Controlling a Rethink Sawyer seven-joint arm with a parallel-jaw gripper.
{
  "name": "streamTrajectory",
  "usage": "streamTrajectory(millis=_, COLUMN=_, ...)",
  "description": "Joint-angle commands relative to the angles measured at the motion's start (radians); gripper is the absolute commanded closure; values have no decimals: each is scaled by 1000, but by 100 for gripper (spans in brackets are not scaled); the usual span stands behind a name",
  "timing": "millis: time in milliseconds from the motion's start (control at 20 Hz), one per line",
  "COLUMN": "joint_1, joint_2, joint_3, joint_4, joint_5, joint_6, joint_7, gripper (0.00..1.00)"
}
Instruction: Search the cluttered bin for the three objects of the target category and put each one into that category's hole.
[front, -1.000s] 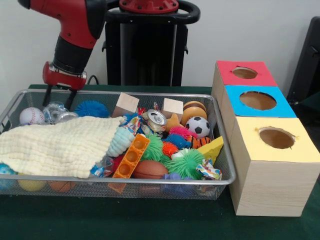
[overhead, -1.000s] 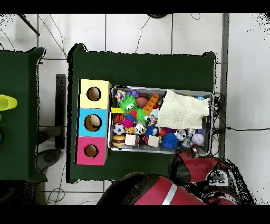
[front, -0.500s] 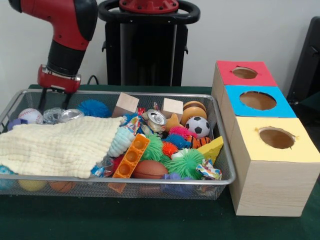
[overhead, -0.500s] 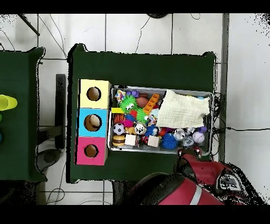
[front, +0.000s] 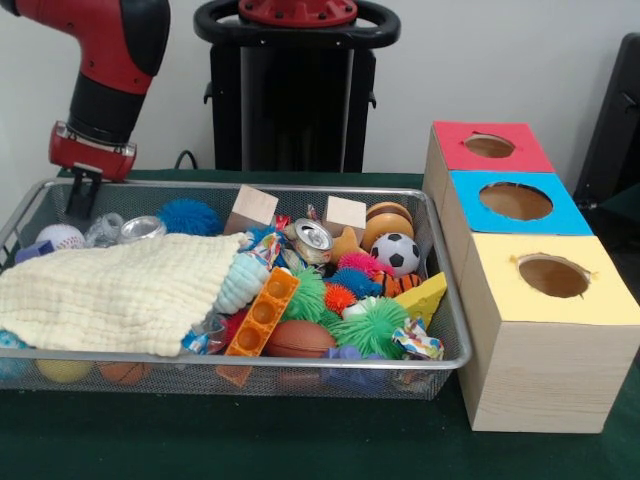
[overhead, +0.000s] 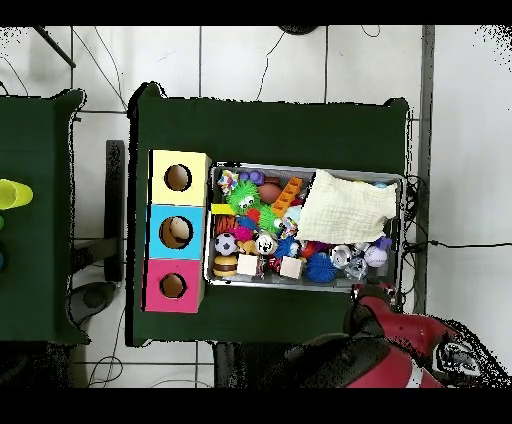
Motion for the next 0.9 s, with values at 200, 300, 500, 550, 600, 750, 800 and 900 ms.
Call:
streamTrajectory(millis=200, joint_1=-42, joint_2=61, joint_3=172, joint_4=-20, joint_5=28, joint_6=-30, joint_7=172, gripper=100)
streamTrajectory(millis=300, joint_1=-34, joint_2=61, joint_3=164, joint_4=-18, joint_5=42, joint_6=-17, joint_7=175, gripper=100)
streamTrajectory(millis=500, joint_1=-83, joint_2=29, joint_3=225, joint_4=4, joint_5=28, joint_6=31, joint_7=176, gripper=100)
streamTrajectory(millis=550, joint_1=-97, joint_2=19, joint_3=240, joint_4=11, joint_5=21, joint_6=50, joint_7=169, gripper=100)
streamTrajectory(millis=600, joint_1=-124, joint_2=-6, joint_3=277, joint_4=28, joint_5=12, joint_6=91, joint_7=157, gripper=100)
streamTrajectory(millis=750, joint_1=-178, joint_2=-44, joint_3=354, joint_4=56, joint_5=-5, joint_6=159, joint_7=118, gripper=100)
streamTrajectory(millis=800, joint_1=-193, joint_2=-52, joint_3=375, joint_4=62, joint_5=-11, joint_6=176, joint_7=104, gripper=100)
streamTrajectory(millis=900, joint_1=-202, joint_2=-56, joint_3=388, joint_4=68, joint_5=-12, joint_6=183, joint_7=95, gripper=100)
